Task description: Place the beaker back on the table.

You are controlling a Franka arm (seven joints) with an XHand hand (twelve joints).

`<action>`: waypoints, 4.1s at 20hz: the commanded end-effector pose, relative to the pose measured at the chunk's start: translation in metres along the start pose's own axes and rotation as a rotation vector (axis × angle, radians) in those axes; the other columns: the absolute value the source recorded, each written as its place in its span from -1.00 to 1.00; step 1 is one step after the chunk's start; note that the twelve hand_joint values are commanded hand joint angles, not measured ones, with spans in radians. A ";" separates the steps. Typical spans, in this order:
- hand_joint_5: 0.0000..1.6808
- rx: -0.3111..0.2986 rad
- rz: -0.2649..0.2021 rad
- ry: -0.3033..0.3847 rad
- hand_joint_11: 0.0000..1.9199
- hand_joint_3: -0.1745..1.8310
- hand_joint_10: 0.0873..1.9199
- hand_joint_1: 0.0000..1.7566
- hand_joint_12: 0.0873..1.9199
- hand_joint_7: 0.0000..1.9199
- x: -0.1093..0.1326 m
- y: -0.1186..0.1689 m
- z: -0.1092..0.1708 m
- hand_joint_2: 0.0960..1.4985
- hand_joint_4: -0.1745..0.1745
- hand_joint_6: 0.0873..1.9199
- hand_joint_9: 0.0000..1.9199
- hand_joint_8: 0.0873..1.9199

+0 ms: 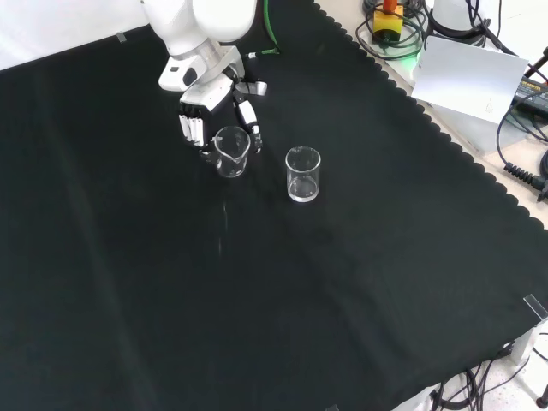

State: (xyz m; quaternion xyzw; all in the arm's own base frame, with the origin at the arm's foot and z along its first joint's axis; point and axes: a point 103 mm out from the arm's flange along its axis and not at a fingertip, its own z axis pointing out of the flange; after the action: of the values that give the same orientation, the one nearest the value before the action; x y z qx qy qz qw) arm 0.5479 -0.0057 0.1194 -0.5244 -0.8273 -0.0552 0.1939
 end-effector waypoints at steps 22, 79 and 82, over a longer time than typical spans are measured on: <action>0.24 -0.050 0.019 0.165 0.20 -0.12 -0.23 0.46 -0.25 0.15 -0.037 0.006 0.027 -0.11 -1.00 0.05 0.48 0.04; -0.70 -0.051 0.141 0.022 -0.89 -0.41 -0.15 -0.14 0.50 -0.94 0.017 -0.086 -0.072 -0.32 -0.75 -0.98 -0.72 -0.18; -0.69 -0.068 0.166 0.004 -0.89 -0.41 -0.15 -0.15 0.50 -0.94 0.024 -0.105 -0.077 -0.32 -0.75 -0.98 -0.72 -0.18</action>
State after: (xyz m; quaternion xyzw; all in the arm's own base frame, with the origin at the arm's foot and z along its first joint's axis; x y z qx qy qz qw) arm 0.5064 -0.0447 0.1868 -0.5644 -0.7952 -0.0732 0.2091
